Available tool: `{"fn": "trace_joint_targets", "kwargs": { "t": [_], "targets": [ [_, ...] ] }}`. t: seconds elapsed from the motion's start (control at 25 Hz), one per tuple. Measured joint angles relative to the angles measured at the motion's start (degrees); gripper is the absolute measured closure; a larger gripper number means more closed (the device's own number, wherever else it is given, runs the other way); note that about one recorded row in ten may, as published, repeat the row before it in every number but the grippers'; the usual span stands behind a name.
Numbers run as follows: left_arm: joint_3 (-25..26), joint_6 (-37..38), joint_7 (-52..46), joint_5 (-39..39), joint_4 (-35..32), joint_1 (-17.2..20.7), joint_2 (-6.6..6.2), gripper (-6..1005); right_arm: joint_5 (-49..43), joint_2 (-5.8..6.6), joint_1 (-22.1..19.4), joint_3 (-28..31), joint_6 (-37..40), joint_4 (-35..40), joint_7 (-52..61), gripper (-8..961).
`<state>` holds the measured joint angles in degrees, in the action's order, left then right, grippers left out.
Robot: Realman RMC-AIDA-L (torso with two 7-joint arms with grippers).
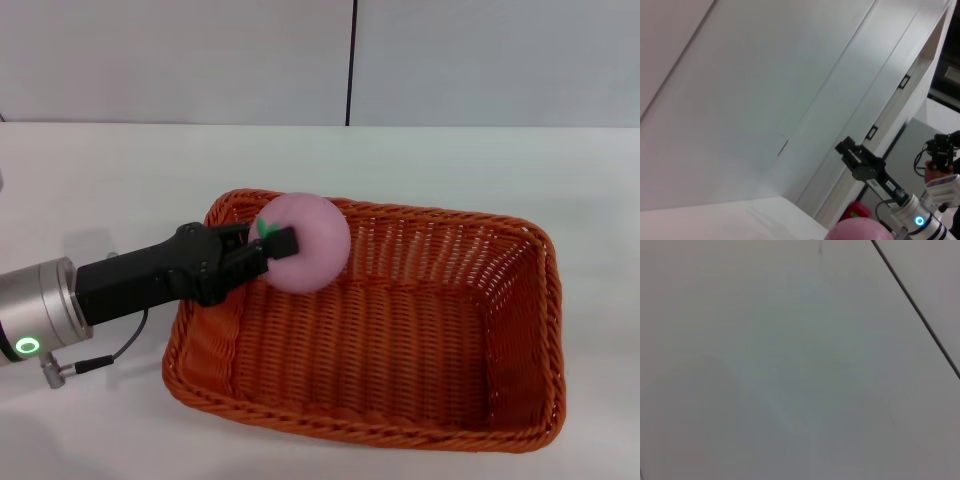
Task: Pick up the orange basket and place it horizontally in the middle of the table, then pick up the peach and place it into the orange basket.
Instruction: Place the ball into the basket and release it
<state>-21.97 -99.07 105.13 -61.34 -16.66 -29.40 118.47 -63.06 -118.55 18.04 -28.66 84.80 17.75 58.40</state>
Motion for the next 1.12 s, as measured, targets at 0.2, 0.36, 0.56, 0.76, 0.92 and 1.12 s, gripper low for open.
{"fn": "trace_joint_targets", "kwargs": {
  "t": [0.2,0.36,0.56,0.76,0.92,1.12],
  "targets": [
    [-0.4,0.0,-0.3,-0.1,0.0,0.1,0.00,852,0.0,0.06,0.1,-0.3,-0.5,0.0,0.3,546],
    [-0.4,-0.1,-0.3,-0.1,0.0,0.4,-0.01,638,0.0,0.01,0.2,-0.3,-0.6,-0.2,0.2,545],
    [-0.5,-0.2,-0.3,-0.1,0.1,0.4,-0.07,474,0.0,0.04,0.2,-0.3,-0.6,-0.7,0.2,546],
    [-0.2,-1.2,-0.3,-0.4,0.1,0.5,-0.12,366,0.0,0.07,0.2,-0.3,-0.6,-0.7,0.1,547],
    [1.3,-2.2,0.0,-0.8,0.0,1.0,-0.28,309,0.0,0.08,0.1,0.0,-0.5,-0.7,0.2,547],
    [6.1,-2.9,0.9,-1.0,-0.2,2.1,-0.38,310,0.1,0.09,-0.1,0.1,-0.2,-0.7,0.3,547]
  ]
}}
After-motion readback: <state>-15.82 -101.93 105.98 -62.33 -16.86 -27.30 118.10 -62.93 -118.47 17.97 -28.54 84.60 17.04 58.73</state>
